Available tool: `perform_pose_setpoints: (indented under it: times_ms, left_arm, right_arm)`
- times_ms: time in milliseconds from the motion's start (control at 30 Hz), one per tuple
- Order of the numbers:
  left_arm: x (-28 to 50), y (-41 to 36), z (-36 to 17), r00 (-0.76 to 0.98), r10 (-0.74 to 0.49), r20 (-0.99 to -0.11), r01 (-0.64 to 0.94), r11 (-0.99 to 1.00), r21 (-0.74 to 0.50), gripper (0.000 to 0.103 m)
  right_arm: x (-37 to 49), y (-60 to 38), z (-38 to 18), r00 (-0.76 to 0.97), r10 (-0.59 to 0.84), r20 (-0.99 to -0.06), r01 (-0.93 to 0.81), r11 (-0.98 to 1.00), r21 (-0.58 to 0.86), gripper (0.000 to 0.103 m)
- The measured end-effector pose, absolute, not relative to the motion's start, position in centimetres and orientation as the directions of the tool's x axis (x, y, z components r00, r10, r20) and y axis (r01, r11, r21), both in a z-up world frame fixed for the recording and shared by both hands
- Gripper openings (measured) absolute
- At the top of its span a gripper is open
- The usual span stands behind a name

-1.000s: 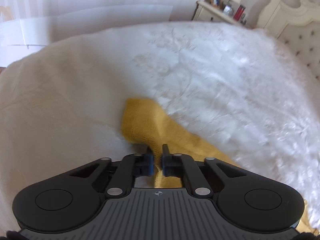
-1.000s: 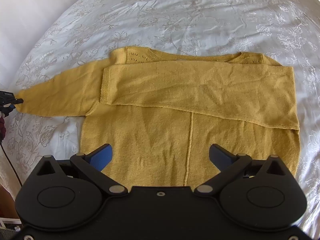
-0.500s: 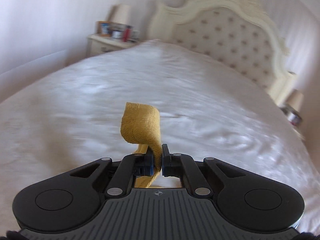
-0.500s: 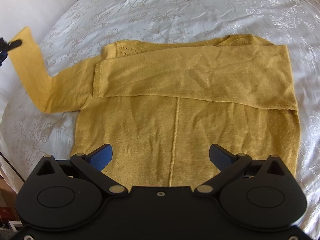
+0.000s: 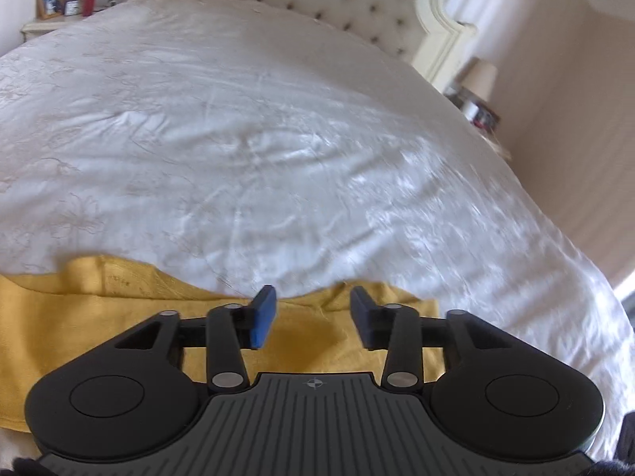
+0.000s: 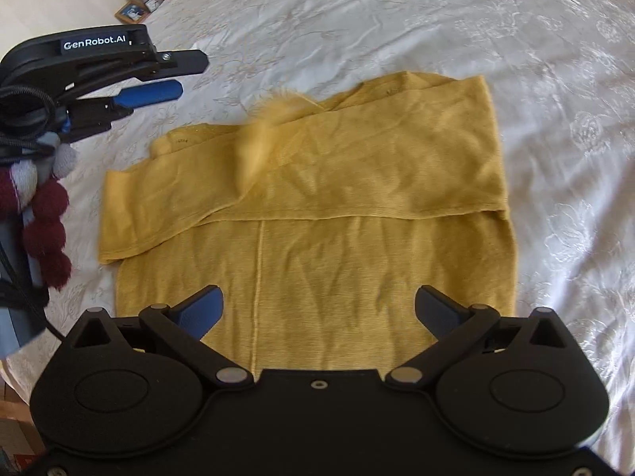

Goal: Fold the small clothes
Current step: 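Lay the held sleeve across the sweater body and open the left gripper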

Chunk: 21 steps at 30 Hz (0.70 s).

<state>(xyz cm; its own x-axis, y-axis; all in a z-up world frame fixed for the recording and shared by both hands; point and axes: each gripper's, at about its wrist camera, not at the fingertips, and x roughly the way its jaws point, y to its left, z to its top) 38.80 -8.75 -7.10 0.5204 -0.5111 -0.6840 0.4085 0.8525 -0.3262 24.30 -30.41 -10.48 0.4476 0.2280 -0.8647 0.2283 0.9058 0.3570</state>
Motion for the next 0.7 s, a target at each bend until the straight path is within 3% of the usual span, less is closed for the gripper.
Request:
perform_pose_setpoints:
  times_ms: [133, 300, 467, 633, 700]
  left_arm:
    - [37.5, -8.5, -7.5, 0.538, -0.459, -0.707, 0.443, 0.868, -0.227, 0.057]
    - [37.5, -4.6, -9.8, 0.55, -0.292, -0.783, 0.369, 0.925, -0.086, 0.059]
    - [38.6, -0.1, -12.8, 0.496, -0.174, -0.851, 0.222, 0.973, -0.069, 0.059]
    - [39.5, 1.3, -16.2, 0.399, -0.139, -0.906, 0.192, 0.979, -0.066, 0.06]
    - [39.4, 1.7, -17.1, 0.39, -0.155, -0.908, 0.188, 0.978, -0.086, 0.065]
  right_arm:
    - [24.8, -31.6, -10.8, 0.454, 0.229, -0.861, 0.237, 0.901, 0.364, 0.102]
    - [27.1, -32.4, -10.7, 0.481, 0.242, -0.843, 0.226, 0.894, 0.386, 0.102]
    - [30.9, -32.3, -10.7, 0.493, 0.262, -0.83, 0.183, 0.901, 0.394, 0.102]
    - [34.9, -31.9, -12.0, 0.478, 0.275, -0.834, 0.156, 0.908, 0.389, 0.102]
    - [36.3, -31.8, -12.7, 0.465, 0.283, -0.839, 0.15, 0.909, 0.39, 0.102]
